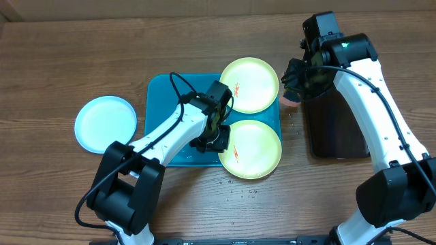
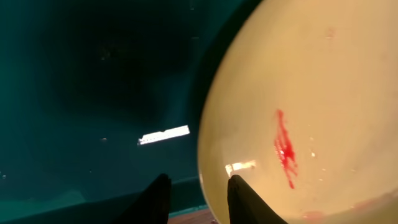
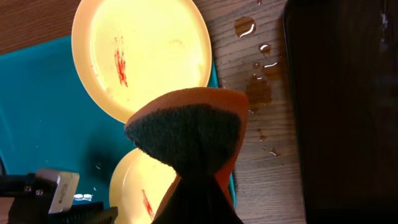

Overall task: Clean dirty plates on tray and stack at the side
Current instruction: 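Pinch the lower yellow plate's rim with the left gripper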

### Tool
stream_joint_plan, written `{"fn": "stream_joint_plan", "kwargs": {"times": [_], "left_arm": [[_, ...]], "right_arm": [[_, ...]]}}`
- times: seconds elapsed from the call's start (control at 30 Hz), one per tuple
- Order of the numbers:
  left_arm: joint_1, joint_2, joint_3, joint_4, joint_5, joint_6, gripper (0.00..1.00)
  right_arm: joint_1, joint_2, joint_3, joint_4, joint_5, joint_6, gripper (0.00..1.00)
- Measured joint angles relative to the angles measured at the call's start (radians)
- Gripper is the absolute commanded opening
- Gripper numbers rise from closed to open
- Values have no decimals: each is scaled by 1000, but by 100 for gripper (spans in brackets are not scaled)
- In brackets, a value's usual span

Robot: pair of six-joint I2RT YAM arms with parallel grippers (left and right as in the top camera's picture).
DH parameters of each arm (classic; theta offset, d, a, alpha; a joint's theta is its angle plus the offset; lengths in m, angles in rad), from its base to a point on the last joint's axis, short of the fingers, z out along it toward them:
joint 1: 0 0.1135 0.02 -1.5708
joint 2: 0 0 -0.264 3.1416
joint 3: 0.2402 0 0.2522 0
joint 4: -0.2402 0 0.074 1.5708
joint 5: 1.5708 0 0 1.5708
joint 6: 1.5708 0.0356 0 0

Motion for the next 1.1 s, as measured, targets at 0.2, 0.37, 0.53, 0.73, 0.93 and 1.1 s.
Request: {"fn": "stream_joint_plan", "kwargs": {"times": [0.2,0.37,0.53,0.73,0.93,1.1], "left_arm": [[10,2,-1,2,-8,10,24],[10,2,-1,13,-5,14,24],[12,8,-1,48,44,48,21],[27,14,-1,58,81,62,19],[29,48,-1,57,87,66,11],[37,78,3,45,111,85,4]], "right_arm": [[0,0,0,0,0,-2,4],[0,0,0,-1,0,-2,4],[0,0,0,0,0,-2,4],[0,0,0,-1,-1,-6,4],[0,0,0,-2,0,-16,4],[0,0,0,-8,0,-22,4]]}}
